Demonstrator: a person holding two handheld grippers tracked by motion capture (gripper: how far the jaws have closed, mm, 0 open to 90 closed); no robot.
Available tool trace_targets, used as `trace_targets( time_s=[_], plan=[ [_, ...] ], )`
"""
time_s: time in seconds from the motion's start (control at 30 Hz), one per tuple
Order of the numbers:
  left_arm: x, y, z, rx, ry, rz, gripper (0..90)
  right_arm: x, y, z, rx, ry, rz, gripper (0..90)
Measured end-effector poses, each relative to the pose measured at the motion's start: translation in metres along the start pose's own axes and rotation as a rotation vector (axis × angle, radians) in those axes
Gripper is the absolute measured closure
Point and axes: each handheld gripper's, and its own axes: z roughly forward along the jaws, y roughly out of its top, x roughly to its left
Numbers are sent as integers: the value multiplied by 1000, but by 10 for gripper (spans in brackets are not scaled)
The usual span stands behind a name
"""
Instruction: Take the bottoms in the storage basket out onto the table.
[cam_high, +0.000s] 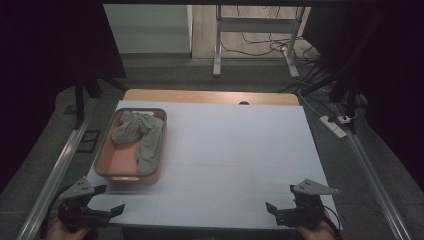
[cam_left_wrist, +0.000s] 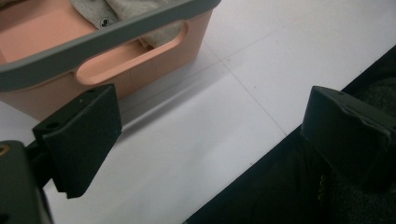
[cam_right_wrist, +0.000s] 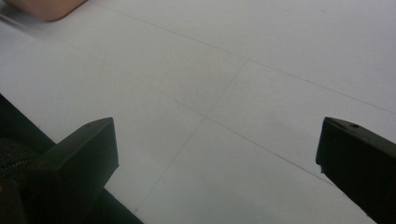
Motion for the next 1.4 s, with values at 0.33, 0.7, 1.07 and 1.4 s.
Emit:
trace_targets(
  time_s=[0.33, 0.7, 1.07, 1.4],
  plan=[
    [1, 0, 1, 9, -11, -5, 60, 1, 1, 1, 11, 27, -17, 0],
    [3, 1, 1, 18, 3, -32, 34, 1, 1, 2, 20, 32, -21, 0],
    [7, 1, -1, 11, -32, -65, 10, 0, 1, 3, 24, 36, -16, 0],
    [4, 4, -2, 4, -15, -23, 0, 0, 1, 3, 29, 42, -17, 0]
  ],
)
